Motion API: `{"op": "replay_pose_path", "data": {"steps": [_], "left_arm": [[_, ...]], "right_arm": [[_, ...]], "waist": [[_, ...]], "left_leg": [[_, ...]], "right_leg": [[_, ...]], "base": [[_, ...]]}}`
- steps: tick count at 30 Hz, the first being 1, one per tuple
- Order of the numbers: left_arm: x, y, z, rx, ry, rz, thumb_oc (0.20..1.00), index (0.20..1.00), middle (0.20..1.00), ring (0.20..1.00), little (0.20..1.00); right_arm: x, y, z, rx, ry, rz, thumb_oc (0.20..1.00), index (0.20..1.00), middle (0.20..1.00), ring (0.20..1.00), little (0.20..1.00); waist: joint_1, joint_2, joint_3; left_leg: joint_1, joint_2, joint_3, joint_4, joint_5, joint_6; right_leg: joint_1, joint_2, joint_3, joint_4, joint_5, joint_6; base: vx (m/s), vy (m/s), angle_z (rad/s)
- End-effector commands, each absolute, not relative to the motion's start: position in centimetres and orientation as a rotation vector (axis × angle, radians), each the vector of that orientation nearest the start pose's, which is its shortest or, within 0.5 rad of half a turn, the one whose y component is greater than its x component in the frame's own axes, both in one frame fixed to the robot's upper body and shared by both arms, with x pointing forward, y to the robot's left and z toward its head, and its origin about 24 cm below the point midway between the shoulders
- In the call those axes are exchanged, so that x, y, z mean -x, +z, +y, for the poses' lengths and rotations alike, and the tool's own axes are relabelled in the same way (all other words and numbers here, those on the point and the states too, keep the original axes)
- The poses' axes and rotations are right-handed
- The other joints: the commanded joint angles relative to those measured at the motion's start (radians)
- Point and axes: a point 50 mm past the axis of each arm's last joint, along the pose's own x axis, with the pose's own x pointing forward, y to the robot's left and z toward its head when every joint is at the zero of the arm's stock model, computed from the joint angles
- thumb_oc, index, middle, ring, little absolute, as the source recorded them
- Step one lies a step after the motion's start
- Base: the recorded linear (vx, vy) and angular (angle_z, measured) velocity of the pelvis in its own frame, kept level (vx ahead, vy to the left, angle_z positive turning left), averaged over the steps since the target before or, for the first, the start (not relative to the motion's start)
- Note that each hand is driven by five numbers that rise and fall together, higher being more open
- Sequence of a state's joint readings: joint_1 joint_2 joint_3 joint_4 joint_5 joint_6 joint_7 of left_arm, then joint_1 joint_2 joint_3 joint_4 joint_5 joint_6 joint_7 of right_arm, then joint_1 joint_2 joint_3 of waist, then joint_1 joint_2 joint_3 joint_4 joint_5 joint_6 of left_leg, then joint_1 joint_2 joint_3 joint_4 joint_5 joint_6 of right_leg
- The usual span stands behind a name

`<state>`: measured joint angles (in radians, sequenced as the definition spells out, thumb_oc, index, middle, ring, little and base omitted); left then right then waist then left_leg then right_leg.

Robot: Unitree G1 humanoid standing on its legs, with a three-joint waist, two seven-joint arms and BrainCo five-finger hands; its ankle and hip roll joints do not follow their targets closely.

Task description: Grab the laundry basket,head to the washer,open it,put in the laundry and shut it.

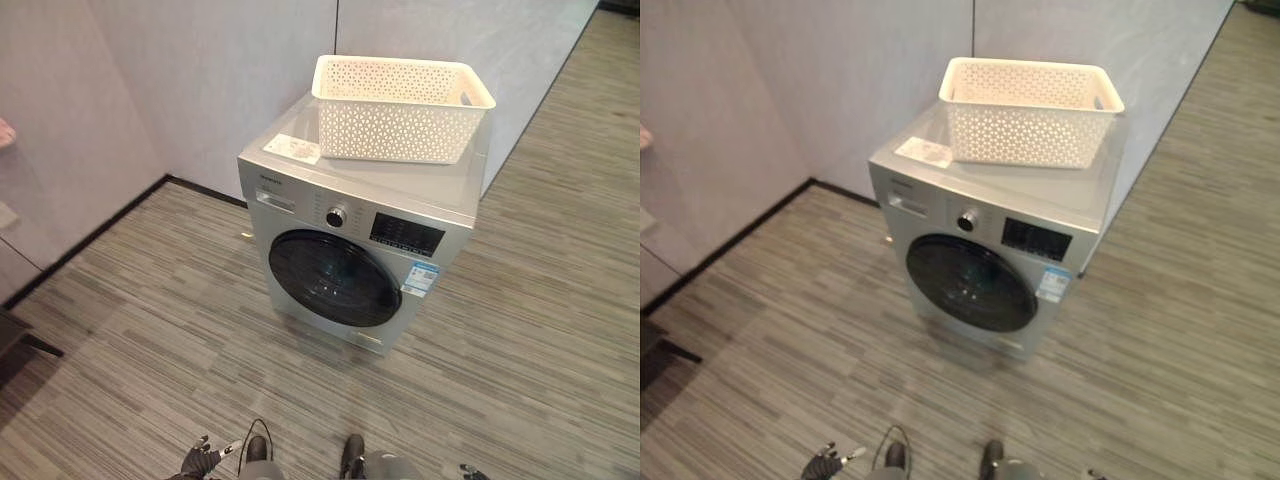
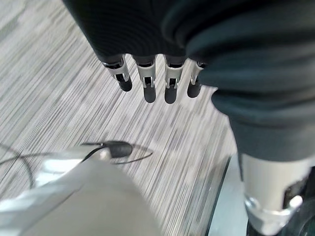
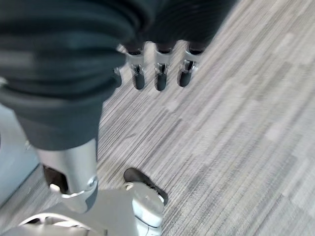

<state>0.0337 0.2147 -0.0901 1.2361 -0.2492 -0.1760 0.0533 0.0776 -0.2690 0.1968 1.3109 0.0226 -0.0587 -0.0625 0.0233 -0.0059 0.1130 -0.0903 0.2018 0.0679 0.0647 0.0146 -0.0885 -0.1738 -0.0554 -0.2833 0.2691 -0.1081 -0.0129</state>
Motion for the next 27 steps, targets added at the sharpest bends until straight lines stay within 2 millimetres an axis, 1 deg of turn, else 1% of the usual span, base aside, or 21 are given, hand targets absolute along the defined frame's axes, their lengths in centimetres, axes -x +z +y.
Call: {"op": "replay_pose_path", "data": {"steps": [1, 2, 4, 6, 8, 9, 14, 19, 22, 27], "left_arm": [[-8.3, -15.5, 24.8, -0.034, 0.316, 1.051, 1.000, 1.000, 1.000, 1.000, 1.000], [-8.3, -15.5, 24.8, -0.034, 0.316, 1.051, 1.000, 1.000, 1.000, 1.000, 1.000], [-9.1, -15.3, 24.7, -0.055, 0.286, 1.028, 1.000, 1.000, 1.000, 1.000, 1.000], [-9.4, -15.2, 24.6, -0.058, 0.276, 1.014, 1.000, 1.000, 1.000, 1.000, 1.000], [-9.7, -15.1, 24.5, -0.063, 0.267, 1.006, 1.000, 1.000, 1.000, 1.000, 1.000], [-9.8, -15.1, 24.5, -0.073, 0.254, 1.002, 1.000, 1.000, 1.000, 1.000, 1.000], [-9.0, -15.4, 24.2, -0.082, 0.235, 1.042, 1.000, 1.000, 1.000, 1.000, 1.000], [-8.5, -15.6, 24.0, -0.087, 0.224, 1.060, 1.000, 1.000, 1.000, 1.000, 1.000], [-8.1, -15.8, 23.9, -0.096, 0.210, 1.078, 1.000, 1.000, 1.000, 1.000, 1.000], [-8.2, -15.7, 23.9, -0.095, 0.208, 1.074, 1.000, 1.000, 1.000, 1.000, 1.000]], "right_arm": [[-3.5, -16.9, -24.1, 0.334, -0.074, 1.372, 1.000, 1.000, 1.000, 1.000, 1.000], [-3.5, -16.9, -24.1, 0.334, -0.074, 1.372, 1.000, 1.000, 1.000, 1.000, 1.000], [-3.4, -17.1, -23.4, 0.341, -0.034, 1.383, 1.000, 1.000, 1.000, 1.000, 1.000], [-4.2, -17.0, -23.3, 0.344, -0.030, 1.358, 1.000, 1.000, 1.000, 1.000, 1.000], [-4.5, -17.0, -23.2, 0.344, -0.025, 1.347, 1.000, 1.000, 1.000, 1.000, 1.000], [-5.1, -16.9, -23.0, 0.350, -0.015, 1.325, 1.000, 1.000, 1.000, 1.000, 1.000], [-5.6, -16.9, -22.7, 0.360, 0.012, 1.305, 1.000, 1.000, 1.000, 1.000, 1.000], [-5.5, -16.9, -22.7, 0.375, 0.023, 1.309, 1.000, 1.000, 1.000, 1.000, 1.000], [-4.9, -17.0, -22.8, 0.393, 0.038, 1.332, 1.000, 1.000, 1.000, 1.000, 1.000], [-4.8, -17.0, -23.0, 0.401, 0.039, 1.337, 1.000, 1.000, 1.000, 1.000, 1.000]], "waist": [[-0.008, -0.019, -0.043], [-0.008, -0.019, -0.043], [-0.011, -0.023, -0.055], [-0.013, -0.023, -0.060], [-0.014, -0.022, -0.062], [-0.015, -0.021, -0.066], [-0.014, -0.025, -0.076], [-0.016, -0.024, -0.080], [-0.016, -0.026, -0.084], [-0.021, -0.028, -0.086]], "left_leg": [[0.086, -0.035, -0.027, -0.117, 0.045, -0.031], [0.087, -0.036, -0.026, -0.118, 0.045, -0.031], [0.103, -0.052, -0.010, -0.140, 0.042, -0.023], [0.111, -0.058, -0.005, -0.146, 0.039, -0.018], [0.114, -0.062, -0.004, -0.152, 0.036, -0.016], [0.117, -0.065, -0.002, -0.152, 0.031, -0.013], [0.126, -0.070, 0.001, -0.152, 0.023, -0.008], [0.127, -0.069, -0.001, -0.152, 0.020, -0.008], [0.128, -0.064, -0.002, -0.152, 0.018, -0.009], [0.129, -0.064, 0.002, -0.152, 0.016, -0.009]], "right_leg": [[0.233, -0.105, 0.015, -0.340, 0.104, 0.132], [0.233, -0.106, 0.015, -0.340, 0.104, 0.132], [0.236, -0.122, 0.013, -0.334, 0.110, 0.142], [0.237, -0.128, 0.014, -0.333, 0.114, 0.148], [0.237, -0.131, 0.015, -0.332, 0.115, 0.150], [0.235, -0.135, 0.016, -0.332, 0.118, 0.154], [0.246, -0.138, 0.014, -0.339, 0.121, 0.159], [0.250, -0.138, 0.010, -0.345, 0.124, 0.162], [0.253, -0.136, 0.008, -0.350, 0.125, 0.164], [0.251, -0.134, 0.015, -0.353, 0.127, 0.165]], "base": [[0.03, 0.060, 0.04], [0.07, 0.104, 0.13], [0.05, 0.067, -0.06], [0.03, 0.038, -0.06], [0.02, 0.034, 0.16], [0.03, 0.042, -0.03], [0.02, 0.008, -0.05], [0.00, 0.002, -0.01], [0.00, -0.001, -0.01], [0.00, 0.000, 0.00]]}}
